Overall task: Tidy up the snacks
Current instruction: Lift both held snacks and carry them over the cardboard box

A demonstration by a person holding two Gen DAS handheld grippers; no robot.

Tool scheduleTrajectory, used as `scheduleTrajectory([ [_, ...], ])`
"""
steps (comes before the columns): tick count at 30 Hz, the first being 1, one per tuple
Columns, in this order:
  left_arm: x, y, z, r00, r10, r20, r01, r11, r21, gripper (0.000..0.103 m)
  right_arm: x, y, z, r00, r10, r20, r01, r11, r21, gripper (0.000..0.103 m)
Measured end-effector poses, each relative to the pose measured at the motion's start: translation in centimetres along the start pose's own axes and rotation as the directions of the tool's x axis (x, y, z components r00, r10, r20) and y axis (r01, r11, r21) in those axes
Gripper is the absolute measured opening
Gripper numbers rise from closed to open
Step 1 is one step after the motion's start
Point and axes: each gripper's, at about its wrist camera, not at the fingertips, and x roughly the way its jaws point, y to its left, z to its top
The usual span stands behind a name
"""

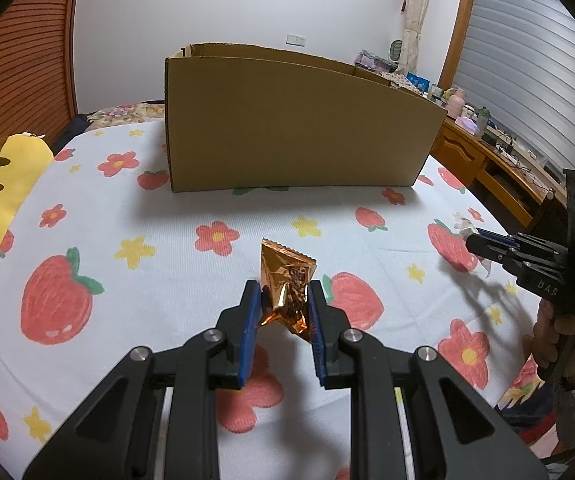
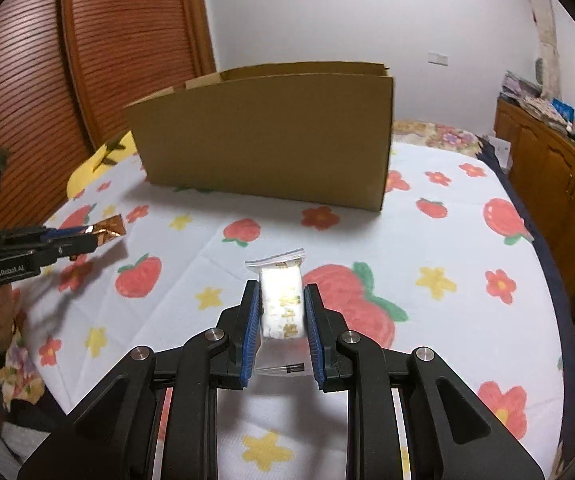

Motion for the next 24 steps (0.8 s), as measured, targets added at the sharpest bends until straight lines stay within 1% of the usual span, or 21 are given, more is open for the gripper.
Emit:
scheduleTrajectory([
  [6,0.2,0.1,0.0,1.0,-0.002,0.0,0.002,1.0,-0.005,0.021,-0.5,-0.6,-0.2,0.999,-0.006,0.04,0.005,0.999,0.032,0.021],
  [11,-0.4,-0.4,1.6,0.999,-0.001,0.04,0.0,1.0,0.018,0.021,-0.8,-0.6,-0.1,0.998,-0.027,0.055,0.025,0.999,0.036,0.021],
  [14,-0.9,-0.7,3.2,0.998,0.003,0.068,-0.005,0.999,0.04,0.021,-1.1,-0.6,0.4,0.997,-0.044,0.065,0.042,0.999,0.029,0.021],
  [17,-1.5,-0.9,5.3,0.995,0.005,0.102,-0.012,0.998,0.061,0.021,-2.0,-0.6,1.7,0.994,-0.054,0.097,0.052,0.998,0.024,0.021],
  [22,-2.2,-1.3,9.4,0.987,0.014,0.16,-0.03,0.995,0.098,0.021,-3.7,0.1,5.3,0.983,-0.073,0.168,0.079,0.996,-0.029,0.021],
  [24,-2.2,-1.4,11.0,0.985,0.019,0.17,-0.037,0.993,0.108,0.021,-4.2,0.3,6.8,0.978,-0.078,0.192,0.089,0.995,-0.048,0.021],
])
